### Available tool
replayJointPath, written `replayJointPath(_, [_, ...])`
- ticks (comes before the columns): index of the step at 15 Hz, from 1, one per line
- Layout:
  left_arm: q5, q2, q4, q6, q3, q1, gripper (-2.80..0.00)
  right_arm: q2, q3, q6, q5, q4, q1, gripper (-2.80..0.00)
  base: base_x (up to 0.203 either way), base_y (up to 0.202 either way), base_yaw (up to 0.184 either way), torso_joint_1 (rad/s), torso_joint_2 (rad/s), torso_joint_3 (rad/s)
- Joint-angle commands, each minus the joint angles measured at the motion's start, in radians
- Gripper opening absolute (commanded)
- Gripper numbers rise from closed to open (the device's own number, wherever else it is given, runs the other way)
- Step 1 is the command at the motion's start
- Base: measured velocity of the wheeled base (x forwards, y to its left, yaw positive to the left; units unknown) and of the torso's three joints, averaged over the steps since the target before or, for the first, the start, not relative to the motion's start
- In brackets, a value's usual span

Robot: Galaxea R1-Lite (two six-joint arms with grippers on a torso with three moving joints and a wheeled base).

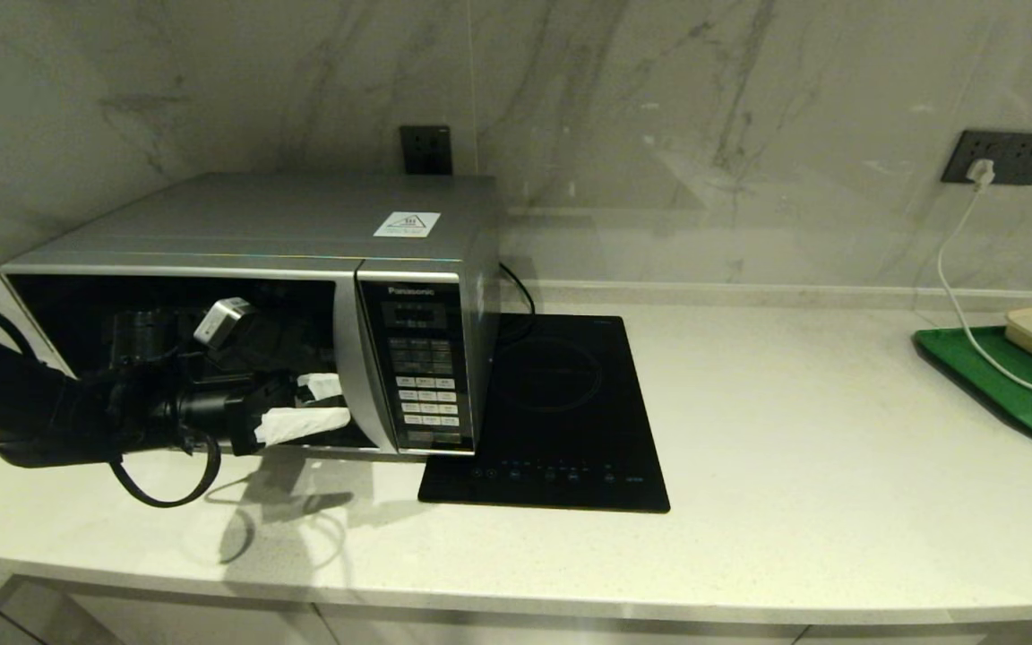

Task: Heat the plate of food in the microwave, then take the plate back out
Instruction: Open the microwave oven

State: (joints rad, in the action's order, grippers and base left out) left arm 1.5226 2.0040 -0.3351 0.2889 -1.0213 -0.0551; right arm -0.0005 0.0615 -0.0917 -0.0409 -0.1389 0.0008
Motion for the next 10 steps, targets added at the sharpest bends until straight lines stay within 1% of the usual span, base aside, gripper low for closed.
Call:
replayJointPath(1, [0.007, 0.002, -0.002, 0.003, 0.004, 0.001, 0.0, 0.001, 0.0, 0.0, -0.001, -0.001, 0.0, -2.8, 0.0, 0.0, 0.0, 0.0, 0.0, 0.0])
replayJointPath(2, [0.007, 0.0, -0.002, 0.003, 0.014, 0.001, 0.0, 0.001, 0.0, 0.0, -0.001, -0.001, 0.001, -2.8, 0.0, 0.0, 0.0, 0.0, 0.0, 0.0])
replayJointPath(3, [0.007, -0.018, -0.012, 0.004, 0.047, 0.001, 0.0, 0.001, 0.0, 0.0, -0.001, -0.001, 0.001, -2.8, 0.0, 0.0, 0.0, 0.0, 0.0, 0.0])
replayJointPath(5, [0.007, -0.077, -0.083, -0.021, 0.171, 0.007, 0.0, 0.001, 0.0, 0.0, -0.001, -0.001, 0.001, -2.8, 0.0, 0.0, 0.0, 0.0, 0.0, 0.0])
replayJointPath(6, [0.007, -0.064, -0.141, -0.029, 0.196, 0.006, 0.0, 0.001, 0.0, 0.0, -0.001, -0.001, 0.001, -2.8, 0.0, 0.0, 0.0, 0.0, 0.0, 0.0])
replayJointPath(7, [0.007, -0.045, -0.259, -0.046, 0.202, -0.012, 0.0, 0.001, 0.0, 0.0, -0.001, -0.001, 0.001, -2.8, 0.0, 0.0, 0.0, 0.0, 0.0, 0.0])
replayJointPath(8, [0.007, -0.048, -0.333, -0.077, 0.204, -0.049, 0.0, 0.001, 0.0, 0.0, -0.001, -0.001, 0.001, -2.8, 0.0, 0.0, 0.0, 0.0, 0.0, 0.0])
replayJointPath(9, [0.007, -0.057, -0.353, -0.122, 0.2, -0.066, 0.0, 0.001, 0.0, 0.0, -0.001, -0.001, 0.0, -2.8, 0.0, 0.0, 0.0, 0.0, 0.0, 0.0])
replayJointPath(10, [0.007, -0.055, -0.358, -0.141, 0.19, -0.071, 0.0, 0.001, 0.0, 0.0, -0.001, -0.001, 0.001, -2.8, 0.0, 0.0, 0.0, 0.0, 0.0, 0.0])
